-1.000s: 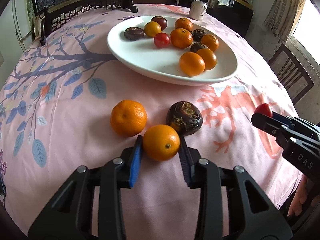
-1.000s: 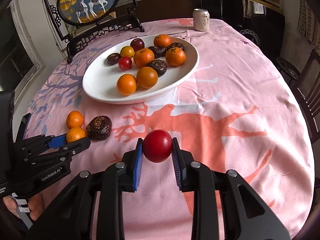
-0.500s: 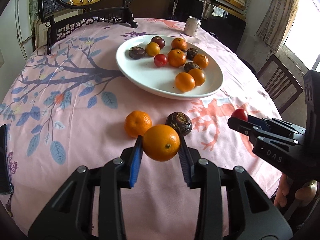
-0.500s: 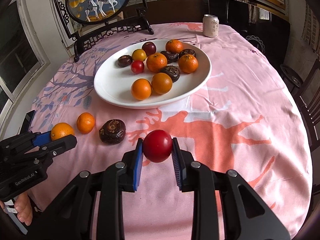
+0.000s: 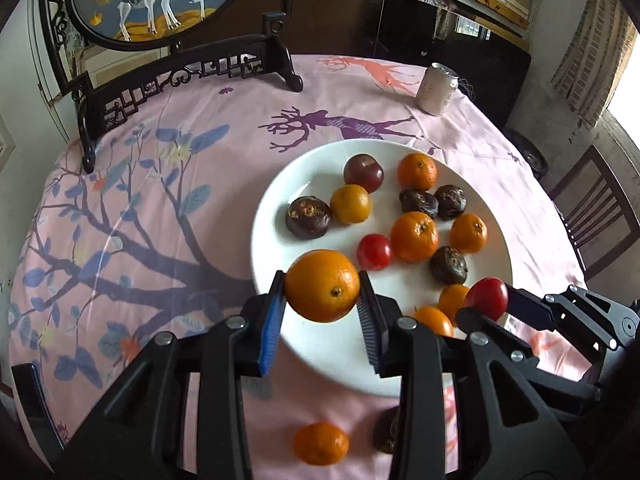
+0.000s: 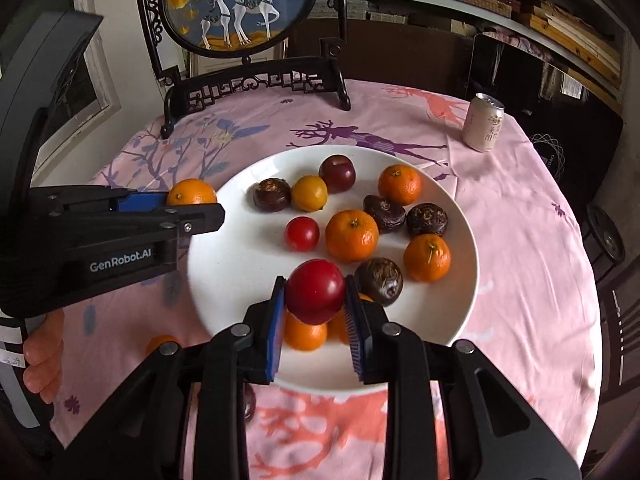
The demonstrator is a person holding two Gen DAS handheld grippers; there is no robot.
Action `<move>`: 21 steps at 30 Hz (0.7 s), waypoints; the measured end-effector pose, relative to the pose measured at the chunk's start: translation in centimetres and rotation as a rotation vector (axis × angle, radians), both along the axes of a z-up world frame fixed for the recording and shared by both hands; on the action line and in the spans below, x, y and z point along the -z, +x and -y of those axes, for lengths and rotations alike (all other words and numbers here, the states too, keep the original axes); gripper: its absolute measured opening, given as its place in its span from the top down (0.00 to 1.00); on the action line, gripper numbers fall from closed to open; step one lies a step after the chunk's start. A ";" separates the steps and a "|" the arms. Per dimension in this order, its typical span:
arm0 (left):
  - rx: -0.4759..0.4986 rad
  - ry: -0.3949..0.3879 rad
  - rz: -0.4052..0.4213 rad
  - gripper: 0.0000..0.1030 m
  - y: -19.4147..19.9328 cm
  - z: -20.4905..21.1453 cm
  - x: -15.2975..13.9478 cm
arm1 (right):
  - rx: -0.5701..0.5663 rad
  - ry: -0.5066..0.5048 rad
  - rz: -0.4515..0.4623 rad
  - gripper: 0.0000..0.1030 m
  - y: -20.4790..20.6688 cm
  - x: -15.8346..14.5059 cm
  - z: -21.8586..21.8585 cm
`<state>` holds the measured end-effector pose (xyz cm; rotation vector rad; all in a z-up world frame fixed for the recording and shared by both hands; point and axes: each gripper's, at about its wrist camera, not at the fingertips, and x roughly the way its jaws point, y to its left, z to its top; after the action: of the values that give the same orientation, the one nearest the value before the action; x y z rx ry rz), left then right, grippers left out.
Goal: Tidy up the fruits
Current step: 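Lower the tomato and mandarin onto the white plate and open both tools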
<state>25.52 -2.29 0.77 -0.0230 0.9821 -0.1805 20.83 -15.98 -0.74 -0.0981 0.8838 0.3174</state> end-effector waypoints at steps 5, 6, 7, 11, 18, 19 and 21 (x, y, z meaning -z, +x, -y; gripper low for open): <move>0.009 -0.003 -0.040 0.66 2.2 0.7 1.8 | -0.012 0.001 -0.044 0.73 2.2 1.5 -0.3; 0.009 -0.004 -0.043 0.66 2.4 0.7 2.0 | -0.014 0.001 -0.047 0.73 2.4 1.6 -0.3; 0.011 -0.004 -0.046 0.66 2.6 0.8 2.2 | -0.017 0.001 -0.049 0.73 2.5 1.7 -0.4; 0.008 -0.006 -0.054 0.66 3.1 0.8 2.7 | -0.018 0.000 -0.051 0.73 2.9 1.9 -0.5; -0.033 -0.019 0.019 0.21 2.6 -0.1 1.1 | 0.039 -0.016 -0.004 0.38 2.6 1.1 0.2; -0.027 -0.022 0.036 0.21 2.0 -0.3 0.4 | 0.042 -0.012 0.001 0.38 2.4 0.6 0.5; -0.031 -0.032 0.066 0.21 0.7 -0.7 -0.9 | 0.058 0.013 0.011 0.38 1.5 -0.5 1.3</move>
<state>26.17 -1.63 1.63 -0.0613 0.9122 -0.1676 22.37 -17.31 -0.23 -0.0618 0.8722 0.2686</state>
